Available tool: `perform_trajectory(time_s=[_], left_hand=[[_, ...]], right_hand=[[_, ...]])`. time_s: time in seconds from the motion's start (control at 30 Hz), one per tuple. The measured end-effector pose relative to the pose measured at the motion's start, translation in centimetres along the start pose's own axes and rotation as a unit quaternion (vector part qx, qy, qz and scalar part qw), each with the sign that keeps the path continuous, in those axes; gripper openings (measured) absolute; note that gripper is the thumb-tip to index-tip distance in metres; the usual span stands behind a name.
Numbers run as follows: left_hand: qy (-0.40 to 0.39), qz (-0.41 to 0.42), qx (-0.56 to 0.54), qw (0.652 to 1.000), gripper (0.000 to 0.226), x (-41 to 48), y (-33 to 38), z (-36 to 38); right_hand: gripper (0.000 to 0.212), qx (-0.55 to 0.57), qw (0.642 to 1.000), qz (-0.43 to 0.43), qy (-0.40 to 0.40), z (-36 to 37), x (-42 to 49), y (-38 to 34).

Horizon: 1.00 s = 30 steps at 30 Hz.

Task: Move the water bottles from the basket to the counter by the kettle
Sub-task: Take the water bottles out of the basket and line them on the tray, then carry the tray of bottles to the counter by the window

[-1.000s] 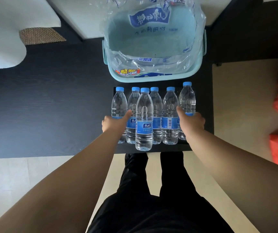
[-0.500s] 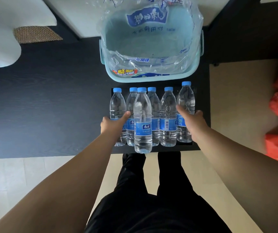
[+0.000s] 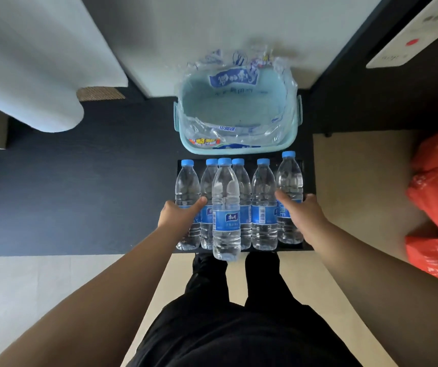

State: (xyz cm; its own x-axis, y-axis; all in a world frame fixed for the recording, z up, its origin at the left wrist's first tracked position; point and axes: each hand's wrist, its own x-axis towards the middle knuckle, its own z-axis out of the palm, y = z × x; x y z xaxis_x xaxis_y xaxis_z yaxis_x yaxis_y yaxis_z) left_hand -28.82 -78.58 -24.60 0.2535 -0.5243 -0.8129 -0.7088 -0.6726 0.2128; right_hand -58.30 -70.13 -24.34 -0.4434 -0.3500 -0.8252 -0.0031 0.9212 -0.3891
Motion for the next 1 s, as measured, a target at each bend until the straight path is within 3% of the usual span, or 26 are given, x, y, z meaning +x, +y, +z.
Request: perform_trajectory(time_s=[0.4,0.67,0.8,1.0], left_hand=[[0.042,0.049,-0.023,0.998,0.108,-6.9,3.7,-6.5],[0.022,0.11,-0.027,0.993,0.081,-9.8,4.1,-11.3],[0.026,0.139,-0.04,0.989,0.088,-10.2,4.5,-14.0],[0.05,0.165,-0.062,0.983,0.08,-11.2,4.8,-18.1]], right_hand=[[0.113,0.013,0.998,-0.068,0.005,-2.9,-6.2,-5.0],[0.114,0.034,0.994,-0.093,0.037,-3.7,-10.5,-7.9],[0.124,0.024,0.991,-0.122,0.053,-3.5,-12.7,-10.3],[0.114,0.008,0.986,-0.146,0.076,-2.5,-15.4,-12.7]])
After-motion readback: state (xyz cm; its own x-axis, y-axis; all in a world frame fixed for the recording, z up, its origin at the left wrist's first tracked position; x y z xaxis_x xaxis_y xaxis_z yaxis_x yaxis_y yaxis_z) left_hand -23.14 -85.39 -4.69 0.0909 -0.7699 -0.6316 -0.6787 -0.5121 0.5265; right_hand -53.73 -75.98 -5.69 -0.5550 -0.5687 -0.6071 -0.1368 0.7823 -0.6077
